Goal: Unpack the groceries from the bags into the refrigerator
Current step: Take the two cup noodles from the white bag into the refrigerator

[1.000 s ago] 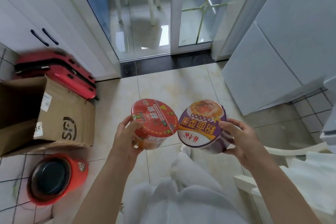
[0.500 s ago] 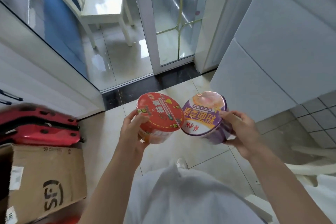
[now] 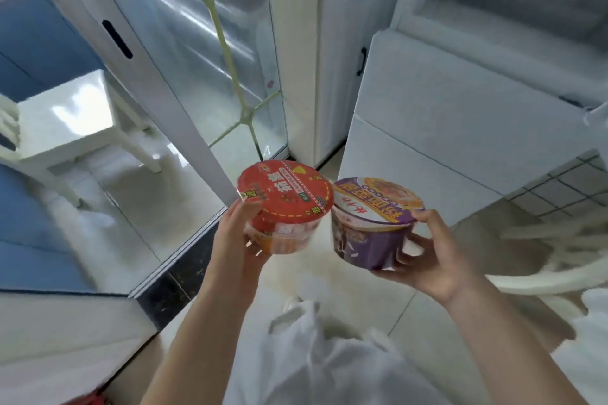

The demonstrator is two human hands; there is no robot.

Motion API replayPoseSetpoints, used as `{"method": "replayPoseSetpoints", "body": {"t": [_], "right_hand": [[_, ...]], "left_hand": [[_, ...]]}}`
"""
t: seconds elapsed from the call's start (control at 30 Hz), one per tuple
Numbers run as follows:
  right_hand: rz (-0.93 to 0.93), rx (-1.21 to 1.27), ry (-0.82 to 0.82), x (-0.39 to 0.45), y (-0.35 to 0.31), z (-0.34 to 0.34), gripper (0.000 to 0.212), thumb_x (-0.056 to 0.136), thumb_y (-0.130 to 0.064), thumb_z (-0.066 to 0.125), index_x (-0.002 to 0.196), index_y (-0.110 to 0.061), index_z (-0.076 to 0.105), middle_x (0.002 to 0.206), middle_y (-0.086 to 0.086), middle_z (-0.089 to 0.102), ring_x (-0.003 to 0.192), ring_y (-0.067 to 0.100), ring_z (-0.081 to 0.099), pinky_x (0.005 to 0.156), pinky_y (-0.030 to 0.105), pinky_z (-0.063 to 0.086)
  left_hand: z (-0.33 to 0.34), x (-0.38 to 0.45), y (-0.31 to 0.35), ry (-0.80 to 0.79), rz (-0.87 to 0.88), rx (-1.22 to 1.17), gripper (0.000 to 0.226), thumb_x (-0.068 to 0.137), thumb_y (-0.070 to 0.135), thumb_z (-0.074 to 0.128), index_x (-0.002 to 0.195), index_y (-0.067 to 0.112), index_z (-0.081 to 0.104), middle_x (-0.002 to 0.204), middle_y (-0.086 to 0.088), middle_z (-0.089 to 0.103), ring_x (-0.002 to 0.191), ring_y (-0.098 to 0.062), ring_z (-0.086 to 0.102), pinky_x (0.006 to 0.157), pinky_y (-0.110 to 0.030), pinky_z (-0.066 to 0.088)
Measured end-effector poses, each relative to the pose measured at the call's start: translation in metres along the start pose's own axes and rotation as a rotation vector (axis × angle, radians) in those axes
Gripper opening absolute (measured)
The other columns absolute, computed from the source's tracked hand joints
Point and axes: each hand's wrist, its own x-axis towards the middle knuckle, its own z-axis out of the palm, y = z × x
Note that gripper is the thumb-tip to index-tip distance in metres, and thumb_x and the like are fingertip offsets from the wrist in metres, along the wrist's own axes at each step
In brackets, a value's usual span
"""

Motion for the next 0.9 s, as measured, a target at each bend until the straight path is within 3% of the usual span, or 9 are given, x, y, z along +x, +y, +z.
{"method": "replayPoseSetpoints", "body": {"t": [0.2, 0.37, 0.5, 0.57, 0.67, 0.73, 0.8, 0.9], "right_hand": [[-0.053, 0.262, 0.032, 0.004, -0.007, 0.031, 0.076, 0.06, -0.026, 0.072, 0.131, -0.01, 0.049, 0.119, 0.018, 0.049, 0.119, 0.036, 0.053, 0.086, 0.066, 0.046], [-0.214, 0.397, 0.048, 0.003, -0.033, 0.043, 0.056, 0.07, -0.032, 0.073, 0.119, -0.012, 0.053, 0.118, 0.026, 0.05, 0.102, 0.041, 0.06, 0.087, 0.065, 0.047], [-0.332, 0.416, 0.045, -0.001, -0.081, 0.049, 0.047, 0.079, -0.033, 0.069, 0.119, -0.014, 0.052, 0.12, 0.024, 0.051, 0.106, 0.042, 0.059, 0.084, 0.062, 0.05], [-0.372, 0.442, 0.02, -0.004, -0.11, 0.05, 0.048, 0.08, -0.031, 0.067, 0.122, -0.014, 0.052, 0.12, 0.023, 0.052, 0.107, 0.041, 0.059, 0.083, 0.06, 0.051], [-0.418, 0.452, -0.023, -0.01, -0.159, 0.05, 0.044, 0.08, -0.031, 0.067, 0.119, -0.015, 0.053, 0.117, 0.023, 0.052, 0.105, 0.04, 0.059, 0.085, 0.062, 0.05], [-0.465, 0.443, -0.038, -0.015, -0.193, 0.051, 0.039, 0.081, -0.031, 0.066, 0.114, -0.015, 0.054, 0.111, 0.021, 0.053, 0.097, 0.037, 0.061, 0.085, 0.062, 0.05], [-0.529, 0.412, -0.035, -0.021, -0.226, 0.054, 0.035, 0.082, -0.03, 0.065, 0.112, -0.014, 0.057, 0.109, 0.02, 0.054, 0.093, 0.035, 0.063, 0.084, 0.062, 0.05], [-0.63, 0.371, -0.049, -0.031, -0.27, 0.058, 0.033, 0.082, -0.03, 0.065, 0.111, -0.015, 0.06, 0.115, 0.02, 0.055, 0.103, 0.037, 0.062, 0.082, 0.059, 0.052]], "left_hand": [[0.049, 0.063, 0.053, -0.166, 0.01, 0.096, 0.053, 0.071, 0.033, 0.074, 0.12, 0.018, 0.06, 0.116, -0.013, 0.068, 0.106, -0.028, 0.066, 0.085, -0.038, 0.055], [0.114, 0.084, 0.068, -0.278, 0.03, 0.092, 0.052, 0.07, 0.033, 0.074, 0.118, 0.018, 0.062, 0.117, -0.013, 0.068, 0.108, -0.029, 0.066, 0.093, -0.045, 0.053], [0.174, 0.095, 0.083, -0.394, 0.059, 0.075, 0.015, 0.081, 0.027, 0.065, 0.094, 0.027, 0.073, 0.105, -0.008, 0.073, 0.105, -0.029, 0.068, 0.095, -0.047, 0.052], [0.202, 0.1, 0.093, -0.438, 0.088, 0.07, 0.018, 0.089, 0.025, 0.06, 0.083, 0.03, 0.077, 0.096, -0.004, 0.075, 0.1, -0.025, 0.069, 0.091, -0.044, 0.054], [0.247, 0.107, 0.109, -0.476, 0.098, 0.035, 0.015, 0.089, 0.027, 0.061, 0.101, 0.021, 0.068, 0.092, -0.006, 0.076, 0.093, -0.022, 0.072, 0.082, -0.038, 0.056], [0.278, 0.109, 0.122, -0.519, 0.108, -0.005, 0.017, 0.09, 0.026, 0.061, 0.104, 0.018, 0.067, 0.097, -0.01, 0.075, 0.094, -0.024, 0.072, 0.083, -0.039, 0.055], [0.308, 0.113, 0.131, -0.566, 0.154, -0.015, 0.013, 0.091, 0.026, 0.06, 0.094, 0.021, 0.072, 0.096, -0.01, 0.074, 0.094, -0.024, 0.072, 0.084, -0.039, 0.054], [0.353, 0.116, 0.147, -0.625, 0.196, -0.047, 0.018, 0.09, 0.027, 0.06, 0.084, 0.021, 0.076, 0.088, -0.008, 0.075, 0.089, -0.023, 0.072, 0.078, -0.036, 0.055]]}}
